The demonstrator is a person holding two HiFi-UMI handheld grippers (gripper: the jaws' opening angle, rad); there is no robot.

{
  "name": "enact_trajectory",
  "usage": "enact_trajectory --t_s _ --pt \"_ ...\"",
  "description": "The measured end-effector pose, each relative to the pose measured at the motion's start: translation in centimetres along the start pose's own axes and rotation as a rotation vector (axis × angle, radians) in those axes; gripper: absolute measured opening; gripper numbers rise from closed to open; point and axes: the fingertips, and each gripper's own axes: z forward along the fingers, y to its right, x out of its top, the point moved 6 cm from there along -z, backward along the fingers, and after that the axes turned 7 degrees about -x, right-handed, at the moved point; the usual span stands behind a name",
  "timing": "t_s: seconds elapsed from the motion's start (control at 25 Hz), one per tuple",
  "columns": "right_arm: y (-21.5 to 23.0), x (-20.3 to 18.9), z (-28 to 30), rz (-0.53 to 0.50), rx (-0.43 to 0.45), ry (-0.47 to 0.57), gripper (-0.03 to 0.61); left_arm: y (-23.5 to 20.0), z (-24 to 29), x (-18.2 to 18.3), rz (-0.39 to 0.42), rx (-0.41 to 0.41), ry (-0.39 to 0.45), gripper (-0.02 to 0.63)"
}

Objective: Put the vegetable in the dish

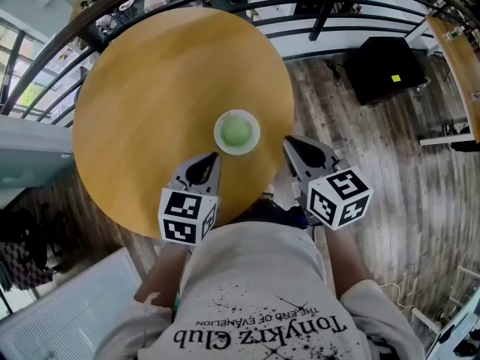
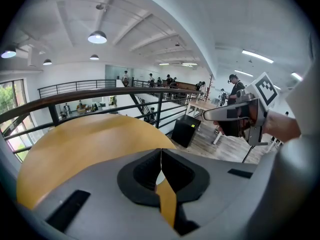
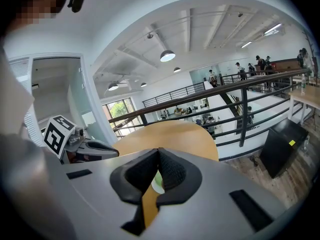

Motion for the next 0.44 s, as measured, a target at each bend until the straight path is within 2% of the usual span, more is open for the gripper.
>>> enact_trajectory --t_s 0.2,0.44 --pt "-0.41 -0.46 0.1 0.013 0.001 -0.003 0.021 -0.36 -0.23 -0.55 -0.043 -0.004 0.01 0.023" --pt "-0.26 -0.59 -0.11 0.041 -0.008 -0.008 0.021 -0.57 -0.12 -0.24 -0.025 -0.002 -0.006 0.024"
